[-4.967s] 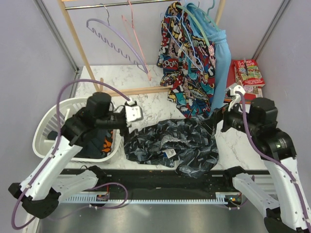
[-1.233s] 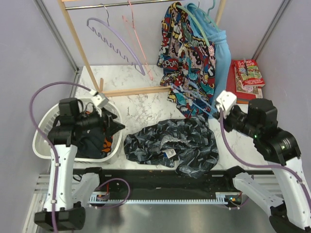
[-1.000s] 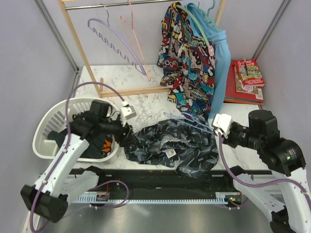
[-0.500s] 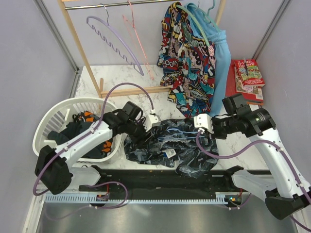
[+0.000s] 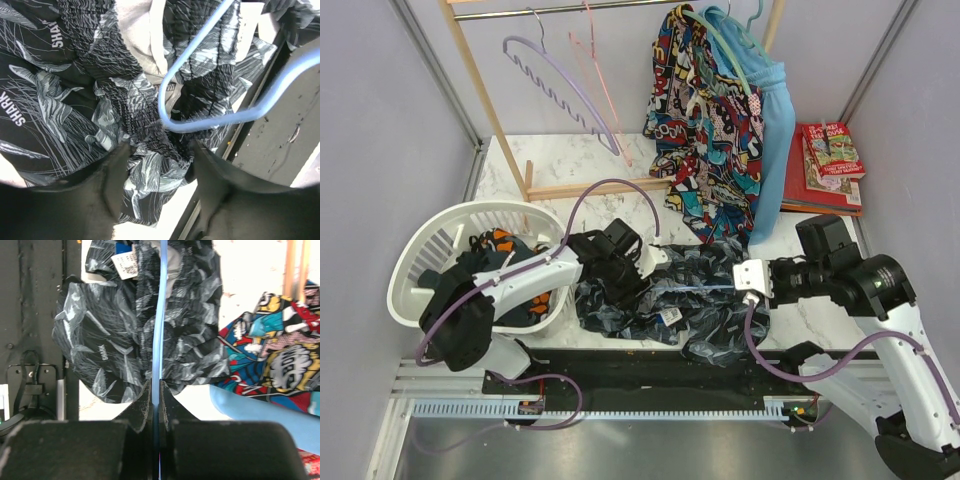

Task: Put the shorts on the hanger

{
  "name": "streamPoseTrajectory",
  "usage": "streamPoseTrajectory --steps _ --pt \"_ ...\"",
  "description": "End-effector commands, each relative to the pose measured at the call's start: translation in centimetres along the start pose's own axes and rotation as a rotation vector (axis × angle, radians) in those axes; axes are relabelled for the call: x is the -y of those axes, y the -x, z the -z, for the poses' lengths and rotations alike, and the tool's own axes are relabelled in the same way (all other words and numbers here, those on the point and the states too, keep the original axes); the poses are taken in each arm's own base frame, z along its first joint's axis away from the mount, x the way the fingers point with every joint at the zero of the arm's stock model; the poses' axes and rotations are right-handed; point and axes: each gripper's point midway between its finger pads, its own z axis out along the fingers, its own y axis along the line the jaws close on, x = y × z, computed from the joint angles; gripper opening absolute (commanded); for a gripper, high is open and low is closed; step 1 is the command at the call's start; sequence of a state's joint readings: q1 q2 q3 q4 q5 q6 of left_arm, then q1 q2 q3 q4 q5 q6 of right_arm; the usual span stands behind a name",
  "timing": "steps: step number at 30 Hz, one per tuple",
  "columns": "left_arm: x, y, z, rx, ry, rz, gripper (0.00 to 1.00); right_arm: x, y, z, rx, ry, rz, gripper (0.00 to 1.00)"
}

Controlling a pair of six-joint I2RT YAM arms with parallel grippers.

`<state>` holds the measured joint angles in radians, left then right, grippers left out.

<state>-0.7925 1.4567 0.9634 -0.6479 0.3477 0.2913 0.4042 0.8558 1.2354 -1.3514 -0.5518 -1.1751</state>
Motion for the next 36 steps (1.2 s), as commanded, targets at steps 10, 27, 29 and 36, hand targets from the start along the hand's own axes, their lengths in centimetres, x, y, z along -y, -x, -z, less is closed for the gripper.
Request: streamPoseTrajectory --steps 10,27,29,36 --pt "0.6 1.9 1.0 0.055 -0.012 -0.023 0.06 -3.6 -2.6 -2.4 -0.062 0.222 -0.050 0.00" --pt "3.0 6.3 5.8 0.223 -0.042 -0.159 0.02 -1.5 0.1 -5.7 0.101 0.266 -0.063 0.00" --pt "3.1 6.6 6.1 0.231 -0.045 -0.162 0.02 -0.4 1.3 -6.2 0.167 0.224 -0.051 0.00" --pt "3.4 4.8 6.9 0.165 -0.067 -0.213 0.17 -0.2 1.0 -9.0 0.216 0.223 0.042 0.00"
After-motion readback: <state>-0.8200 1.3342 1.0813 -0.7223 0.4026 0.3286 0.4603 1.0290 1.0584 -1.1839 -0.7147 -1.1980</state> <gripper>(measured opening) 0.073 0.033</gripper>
